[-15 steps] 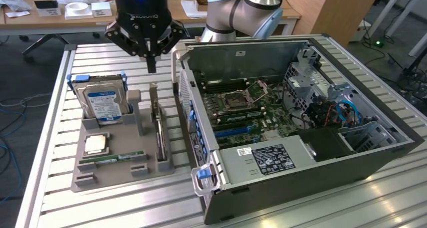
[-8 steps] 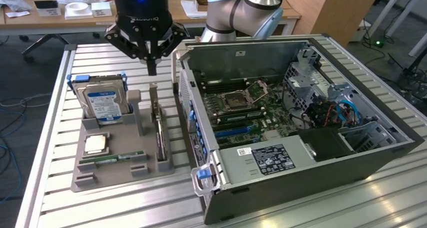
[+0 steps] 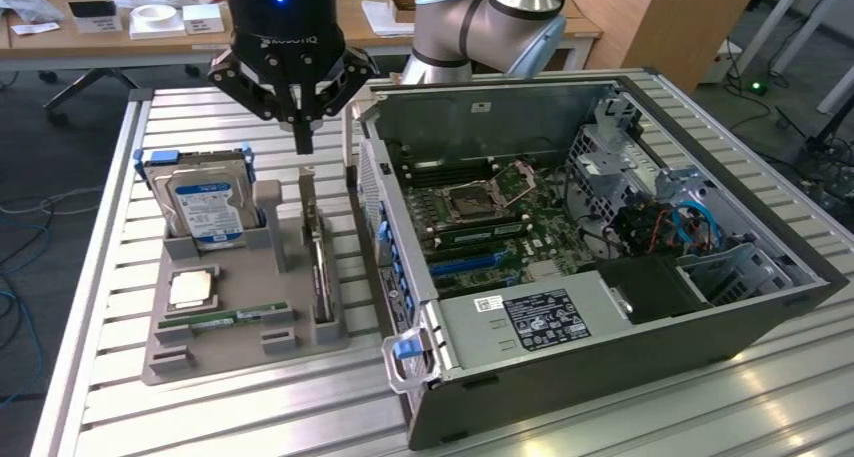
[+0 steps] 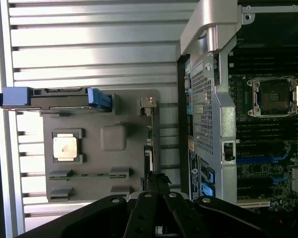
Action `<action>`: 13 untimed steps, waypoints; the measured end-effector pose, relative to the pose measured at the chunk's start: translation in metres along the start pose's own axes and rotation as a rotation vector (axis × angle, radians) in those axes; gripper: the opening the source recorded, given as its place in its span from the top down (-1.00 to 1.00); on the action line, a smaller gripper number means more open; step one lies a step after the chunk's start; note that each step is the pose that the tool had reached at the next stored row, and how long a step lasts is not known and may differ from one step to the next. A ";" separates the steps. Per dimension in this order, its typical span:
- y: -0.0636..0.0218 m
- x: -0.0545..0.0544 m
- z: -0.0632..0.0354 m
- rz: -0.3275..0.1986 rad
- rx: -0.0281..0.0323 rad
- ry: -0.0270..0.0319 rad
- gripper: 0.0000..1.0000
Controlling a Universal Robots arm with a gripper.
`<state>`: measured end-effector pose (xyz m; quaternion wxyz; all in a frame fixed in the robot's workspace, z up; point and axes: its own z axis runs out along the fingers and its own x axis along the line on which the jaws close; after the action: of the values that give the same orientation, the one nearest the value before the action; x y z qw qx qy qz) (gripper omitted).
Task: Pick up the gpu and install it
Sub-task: 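Reach for the gpu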
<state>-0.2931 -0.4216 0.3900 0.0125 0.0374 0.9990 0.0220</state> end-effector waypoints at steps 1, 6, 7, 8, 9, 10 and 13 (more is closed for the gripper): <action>-0.0001 0.000 0.0000 0.000 0.0000 -0.0001 0.79; -0.0002 0.002 0.0000 0.000 0.0000 0.0000 0.79; -0.0002 0.002 0.0000 0.000 0.0000 0.0000 0.79; -0.0002 0.003 0.0000 0.000 0.0000 0.0000 0.79; -0.0002 0.003 0.0000 0.000 0.0000 0.0000 0.79; -0.0002 0.003 0.0000 0.000 0.0000 0.0000 0.79; -0.0008 0.003 0.0000 0.000 0.0000 -0.0001 0.79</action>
<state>-0.2958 -0.4223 0.3899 0.0125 0.0374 0.9990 0.0221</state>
